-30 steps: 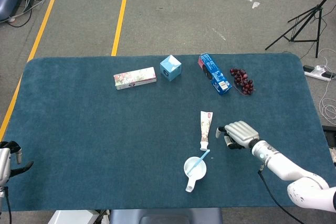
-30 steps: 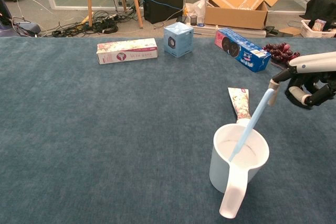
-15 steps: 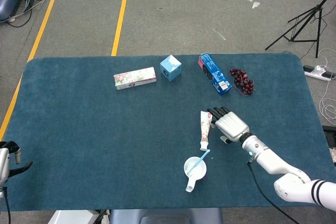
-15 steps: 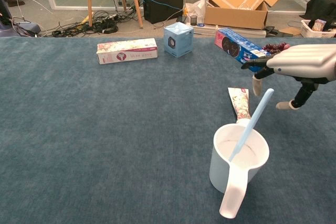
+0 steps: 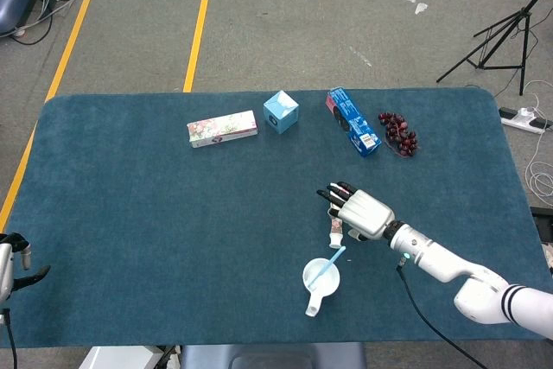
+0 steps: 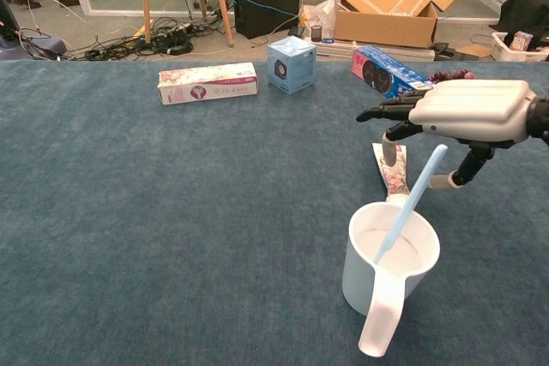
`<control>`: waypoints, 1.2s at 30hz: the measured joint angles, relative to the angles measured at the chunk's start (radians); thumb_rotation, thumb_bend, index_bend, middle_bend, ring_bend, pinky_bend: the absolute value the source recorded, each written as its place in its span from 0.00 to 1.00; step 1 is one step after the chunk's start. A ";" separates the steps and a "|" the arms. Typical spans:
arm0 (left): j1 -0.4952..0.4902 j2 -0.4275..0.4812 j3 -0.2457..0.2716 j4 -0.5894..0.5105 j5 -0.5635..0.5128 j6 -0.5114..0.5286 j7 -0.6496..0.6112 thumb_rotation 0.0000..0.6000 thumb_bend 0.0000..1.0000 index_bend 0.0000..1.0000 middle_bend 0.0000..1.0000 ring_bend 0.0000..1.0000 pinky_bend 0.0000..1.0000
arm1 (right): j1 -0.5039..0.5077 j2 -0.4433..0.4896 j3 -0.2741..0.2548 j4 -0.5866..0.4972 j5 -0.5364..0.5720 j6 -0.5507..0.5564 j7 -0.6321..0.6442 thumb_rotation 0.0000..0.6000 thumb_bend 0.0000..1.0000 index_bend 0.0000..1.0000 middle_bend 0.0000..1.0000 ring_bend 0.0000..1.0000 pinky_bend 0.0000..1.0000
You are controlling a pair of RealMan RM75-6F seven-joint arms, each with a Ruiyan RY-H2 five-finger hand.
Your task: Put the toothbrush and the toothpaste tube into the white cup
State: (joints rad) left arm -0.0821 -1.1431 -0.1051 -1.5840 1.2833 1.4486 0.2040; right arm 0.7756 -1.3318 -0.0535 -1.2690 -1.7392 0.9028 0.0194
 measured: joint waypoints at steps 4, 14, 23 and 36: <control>-0.006 -0.009 -0.005 0.018 -0.020 -0.014 0.009 1.00 0.00 0.79 0.51 0.38 0.37 | 0.018 -0.007 -0.022 0.078 -0.051 0.044 0.077 1.00 0.21 0.37 0.00 0.00 0.10; -0.023 -0.030 -0.020 0.069 -0.072 -0.058 0.019 1.00 0.00 0.79 0.51 0.38 0.37 | 0.075 -0.032 -0.071 0.215 -0.113 0.048 0.168 1.00 0.19 0.28 0.00 0.00 0.06; -0.024 -0.036 -0.025 0.076 -0.084 -0.053 0.026 1.00 0.00 0.79 0.51 0.38 0.37 | 0.109 -0.073 -0.101 0.286 -0.129 0.039 0.241 1.00 0.19 0.26 0.00 0.00 0.05; -0.022 -0.033 -0.029 0.080 -0.095 -0.052 0.023 1.00 0.00 0.79 0.51 0.38 0.37 | 0.147 -0.105 -0.135 0.318 -0.152 0.053 0.288 1.00 0.19 0.26 0.00 0.00 0.05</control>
State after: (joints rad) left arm -0.1043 -1.1764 -0.1337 -1.5043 1.1880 1.3963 0.2270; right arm 0.9228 -1.4366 -0.1887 -0.9510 -1.8916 0.9555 0.3077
